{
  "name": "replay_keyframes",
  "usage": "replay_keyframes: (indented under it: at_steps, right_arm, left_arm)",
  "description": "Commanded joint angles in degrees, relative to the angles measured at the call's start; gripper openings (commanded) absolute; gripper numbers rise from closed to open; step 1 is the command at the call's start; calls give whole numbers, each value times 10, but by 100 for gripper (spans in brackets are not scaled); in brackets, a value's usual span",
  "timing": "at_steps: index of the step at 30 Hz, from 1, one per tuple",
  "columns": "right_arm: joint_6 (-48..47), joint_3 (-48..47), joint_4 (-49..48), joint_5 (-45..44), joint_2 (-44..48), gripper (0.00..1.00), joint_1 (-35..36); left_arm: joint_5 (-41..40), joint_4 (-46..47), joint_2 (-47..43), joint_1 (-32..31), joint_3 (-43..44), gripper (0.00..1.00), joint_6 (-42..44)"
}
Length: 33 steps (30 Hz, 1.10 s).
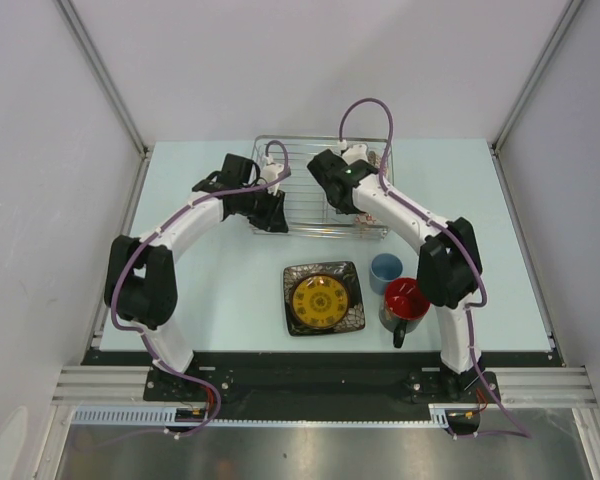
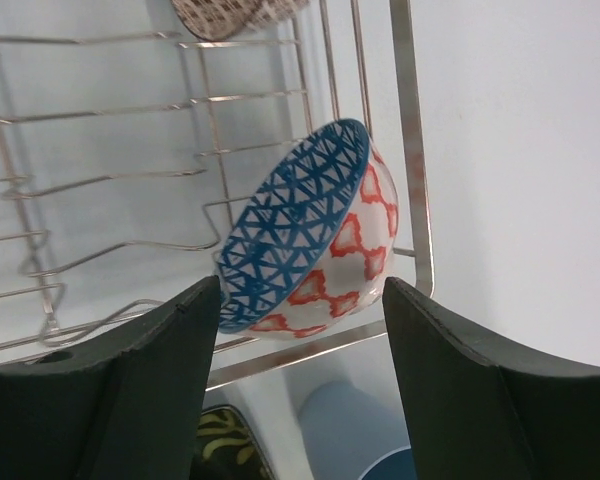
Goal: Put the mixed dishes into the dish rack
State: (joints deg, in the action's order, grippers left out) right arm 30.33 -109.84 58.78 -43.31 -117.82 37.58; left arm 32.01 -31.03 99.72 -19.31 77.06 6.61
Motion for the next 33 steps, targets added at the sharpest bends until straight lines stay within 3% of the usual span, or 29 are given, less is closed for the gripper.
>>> replay_keyframes:
  at_steps: [1,5,12,19,22,24,31,33]
  right_arm:
    - [25,38,0,-32,22,71,-11]
    - [29,63,2,-41,36,71,-11]
    - [30,79,-4,-51,43,49,-12]
    - [-2,39,-4,-89,27,41,-1]
    - [-4,38,-5,-90,23,50,-4]
    - [-4,40,-4,-90,26,62,-4]
    - [-16,31,1,-88,78,72,15]
    - [-24,42,-2,-48,105,75,28]
  left_arm:
    - [19,7,-28,10,-3,32,13]
    - [17,4,-24,12,-3,32,14]
    - [17,4,-23,13,-2,32,9]
    - [18,-1,-22,14,-4,32,9]
    - [19,-2,-23,14,-4,32,9]
    - [19,-3,-23,14,-4,32,10]
    - [15,-26,-22,15,12,32,28]
    - [11,-50,-27,18,20,32,53]
